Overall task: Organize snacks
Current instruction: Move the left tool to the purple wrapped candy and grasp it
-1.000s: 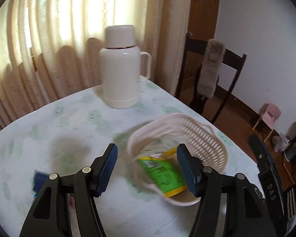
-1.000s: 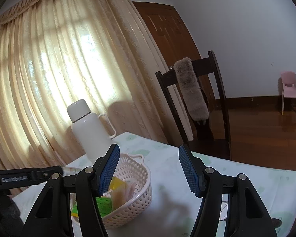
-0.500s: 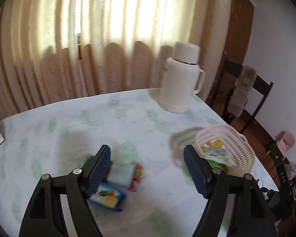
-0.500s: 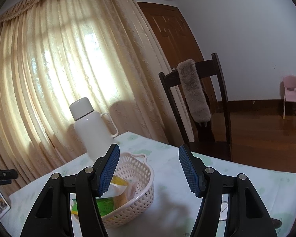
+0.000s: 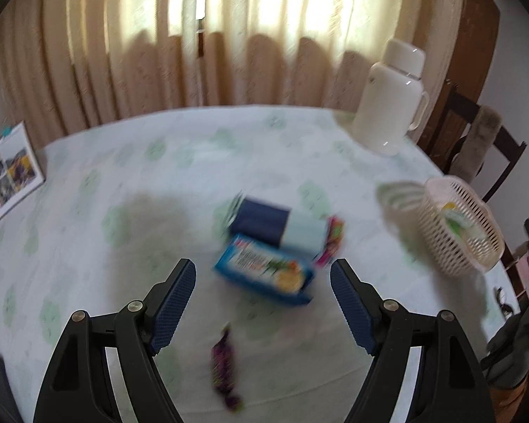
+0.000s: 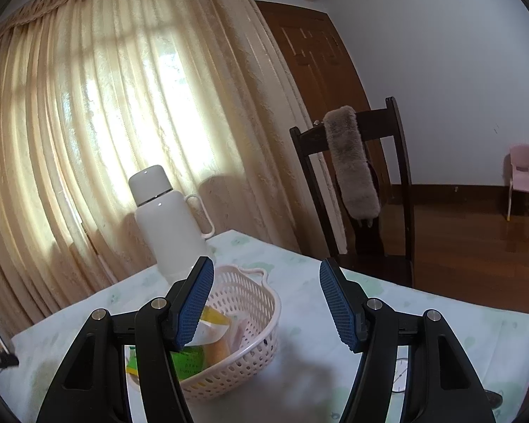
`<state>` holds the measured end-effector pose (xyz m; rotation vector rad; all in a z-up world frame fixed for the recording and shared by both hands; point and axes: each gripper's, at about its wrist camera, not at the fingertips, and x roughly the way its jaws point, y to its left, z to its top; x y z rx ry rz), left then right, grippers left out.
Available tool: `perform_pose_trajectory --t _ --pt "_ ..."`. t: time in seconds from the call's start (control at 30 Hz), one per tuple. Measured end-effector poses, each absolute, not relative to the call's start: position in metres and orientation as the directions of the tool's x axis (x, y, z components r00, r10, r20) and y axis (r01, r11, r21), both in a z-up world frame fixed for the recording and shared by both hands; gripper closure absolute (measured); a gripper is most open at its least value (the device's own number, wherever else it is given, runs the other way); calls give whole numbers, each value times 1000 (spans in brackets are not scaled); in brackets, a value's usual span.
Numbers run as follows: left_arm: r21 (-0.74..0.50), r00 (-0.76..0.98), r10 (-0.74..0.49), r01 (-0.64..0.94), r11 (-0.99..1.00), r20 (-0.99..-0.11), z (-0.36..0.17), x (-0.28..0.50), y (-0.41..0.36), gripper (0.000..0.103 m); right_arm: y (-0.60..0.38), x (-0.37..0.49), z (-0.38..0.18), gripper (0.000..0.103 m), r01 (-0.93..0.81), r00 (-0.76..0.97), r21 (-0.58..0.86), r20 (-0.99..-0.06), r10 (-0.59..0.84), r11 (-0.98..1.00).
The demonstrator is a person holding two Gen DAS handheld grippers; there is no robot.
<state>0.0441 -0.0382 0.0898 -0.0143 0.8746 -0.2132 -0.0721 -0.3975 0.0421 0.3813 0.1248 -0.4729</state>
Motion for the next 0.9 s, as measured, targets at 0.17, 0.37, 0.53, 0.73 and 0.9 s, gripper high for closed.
perform_pose_trajectory --t 0.17,0.37,0.53,0.73,0.9 --pt "-105 572 -161 130 986 -804 62 31 -17 28 -397 -70 41 39 463 885 316 -214 -413 829" --pt "-87 527 -129 104 991 -840 34 23 -9 40 -393 -67 40 39 464 883 285 -226 -412 839" --pt "-83 493 -138 132 988 -859 18 21 -15 48 -390 -64 39 39 472 877 260 -232 -420 842" --pt "-59 511 -105 107 993 -853 13 18 -13 62 -389 -61 39 38 486 869 242 -242 -432 840" --pt "-30 536 -94 128 991 -839 13 12 -15 86 -385 -58 39 38 494 863 220 -245 -443 841"
